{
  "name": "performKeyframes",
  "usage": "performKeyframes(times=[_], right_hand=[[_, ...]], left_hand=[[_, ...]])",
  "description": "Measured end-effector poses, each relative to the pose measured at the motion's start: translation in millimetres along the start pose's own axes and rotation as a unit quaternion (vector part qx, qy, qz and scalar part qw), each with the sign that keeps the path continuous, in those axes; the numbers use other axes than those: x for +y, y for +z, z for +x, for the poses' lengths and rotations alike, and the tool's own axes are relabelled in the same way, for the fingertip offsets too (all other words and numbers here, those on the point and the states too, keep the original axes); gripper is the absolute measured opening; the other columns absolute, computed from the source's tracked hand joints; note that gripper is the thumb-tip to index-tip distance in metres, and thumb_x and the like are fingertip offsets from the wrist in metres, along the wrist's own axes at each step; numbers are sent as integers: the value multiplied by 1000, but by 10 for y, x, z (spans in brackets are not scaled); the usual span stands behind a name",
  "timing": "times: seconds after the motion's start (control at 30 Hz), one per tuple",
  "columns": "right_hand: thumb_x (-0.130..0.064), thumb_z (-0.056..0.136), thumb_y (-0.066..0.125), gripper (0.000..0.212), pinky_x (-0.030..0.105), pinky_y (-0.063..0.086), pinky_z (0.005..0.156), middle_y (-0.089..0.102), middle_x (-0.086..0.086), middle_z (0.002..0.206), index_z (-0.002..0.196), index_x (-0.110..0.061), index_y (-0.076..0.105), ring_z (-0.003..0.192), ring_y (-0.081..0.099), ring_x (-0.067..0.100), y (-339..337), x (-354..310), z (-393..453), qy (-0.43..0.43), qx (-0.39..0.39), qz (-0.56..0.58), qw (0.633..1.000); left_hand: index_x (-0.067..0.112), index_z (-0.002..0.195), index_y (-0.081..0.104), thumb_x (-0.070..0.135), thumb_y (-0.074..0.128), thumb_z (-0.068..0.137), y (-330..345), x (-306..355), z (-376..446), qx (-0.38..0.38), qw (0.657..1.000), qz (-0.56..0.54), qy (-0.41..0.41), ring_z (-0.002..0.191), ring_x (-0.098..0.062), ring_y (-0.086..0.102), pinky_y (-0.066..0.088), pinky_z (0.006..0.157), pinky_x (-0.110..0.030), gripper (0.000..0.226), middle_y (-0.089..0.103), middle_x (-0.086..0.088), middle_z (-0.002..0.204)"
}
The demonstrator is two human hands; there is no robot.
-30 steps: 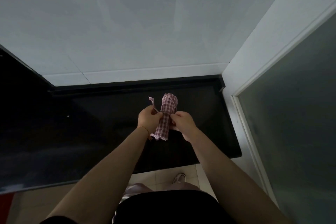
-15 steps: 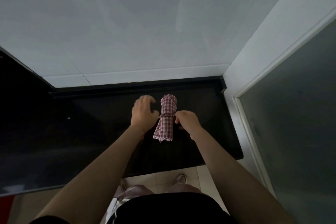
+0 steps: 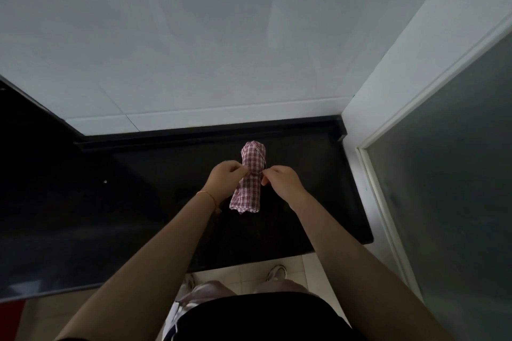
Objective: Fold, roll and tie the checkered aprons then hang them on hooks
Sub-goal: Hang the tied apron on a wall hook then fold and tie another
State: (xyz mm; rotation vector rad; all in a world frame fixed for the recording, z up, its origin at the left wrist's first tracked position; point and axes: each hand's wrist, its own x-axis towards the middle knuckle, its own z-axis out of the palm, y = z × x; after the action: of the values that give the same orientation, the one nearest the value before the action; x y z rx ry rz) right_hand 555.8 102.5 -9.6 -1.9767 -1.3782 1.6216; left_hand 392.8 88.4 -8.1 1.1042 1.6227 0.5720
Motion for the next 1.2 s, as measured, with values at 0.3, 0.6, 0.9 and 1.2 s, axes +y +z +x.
performKeyframes(times=[0.3,0.6,0.9,1.2], right_hand=[[-27,99,49,28,29,41,63,64,7,89,93,-9,70,67,51,14,-11,-39,-27,-46,-23,-79,996],[-26,104,43,29,34,46,67,65,11,94,100,-9,65,74,57,19,11,-120,-92,-131,-40,-182,974],[-26,106,38,23,27,41,62,60,3,91,100,-16,58,73,54,13,39,-242,-66,-142,-36,-209,967],[-23,100,54,20,24,45,68,65,-2,84,88,-16,69,74,59,7,34,-464,-26,-202,-26,-151,967]], left_hand=[[16,94,76,27,70,90,20,-29,-25,-5,997,-77,21,79,-11,64,57,71,-25,14,73,-3,93],[17,102,76,20,69,91,136,-64,83,73,994,30,73,81,-3,65,56,79,-24,13,69,13,84],[15,122,68,12,57,97,93,-116,76,15,993,72,93,96,-6,61,51,91,-23,27,68,5,107],[12,90,68,12,57,96,102,-124,133,-2,993,99,64,80,-20,63,52,75,-33,13,67,-6,86]])
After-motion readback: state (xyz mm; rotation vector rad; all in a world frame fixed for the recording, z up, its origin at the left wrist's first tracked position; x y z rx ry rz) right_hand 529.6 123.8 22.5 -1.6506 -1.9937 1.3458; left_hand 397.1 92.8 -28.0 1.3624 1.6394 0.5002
